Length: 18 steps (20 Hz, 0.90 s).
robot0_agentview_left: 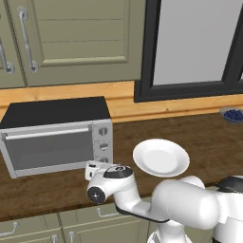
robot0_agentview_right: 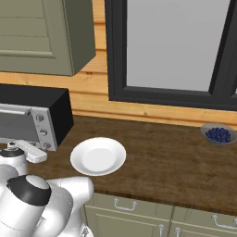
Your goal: Pick up the kebab skewer and baguette bread, and place them inside the toaster oven. Close the toaster oven door and start by setting the timer.
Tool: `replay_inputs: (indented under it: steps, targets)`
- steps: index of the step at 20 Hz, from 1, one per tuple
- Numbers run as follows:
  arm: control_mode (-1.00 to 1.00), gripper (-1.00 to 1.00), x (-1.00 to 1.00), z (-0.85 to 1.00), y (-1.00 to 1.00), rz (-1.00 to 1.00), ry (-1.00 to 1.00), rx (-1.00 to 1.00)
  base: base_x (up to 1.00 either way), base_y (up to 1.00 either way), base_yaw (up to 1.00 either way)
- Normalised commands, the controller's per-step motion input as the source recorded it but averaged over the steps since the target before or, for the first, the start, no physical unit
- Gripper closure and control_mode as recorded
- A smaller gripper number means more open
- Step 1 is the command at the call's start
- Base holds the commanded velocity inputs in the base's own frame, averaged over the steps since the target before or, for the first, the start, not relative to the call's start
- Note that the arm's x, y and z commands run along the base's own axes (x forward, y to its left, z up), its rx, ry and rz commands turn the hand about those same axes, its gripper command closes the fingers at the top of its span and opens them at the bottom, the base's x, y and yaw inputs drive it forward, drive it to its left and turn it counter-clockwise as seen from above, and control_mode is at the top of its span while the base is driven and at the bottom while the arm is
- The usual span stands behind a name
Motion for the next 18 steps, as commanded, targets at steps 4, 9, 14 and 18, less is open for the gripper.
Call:
replay_inputs:
  steps: [4, 9, 14, 18]
  targets:
    - [-1.00, -1.00, 0.07, -0.09, 0.00, 0.00, 0.00, -0.01, 0.00, 0.00, 0.00]
    - [-1.00, -1.00, 0.24, -0.01, 0.00, 0.01, 0.00, -0.01, 0.00, 0.00, 0.00]
    - [-1.00, -1.00, 0.23, -0.01, 0.00, 0.01, 0.00, -0.01, 0.00, 0.00, 0.00]
    - [-1.00, -1.00, 0.02, -0.07, 0.00, 0.01, 0.00, 0.00, 0.00, 0.00, 0.00]
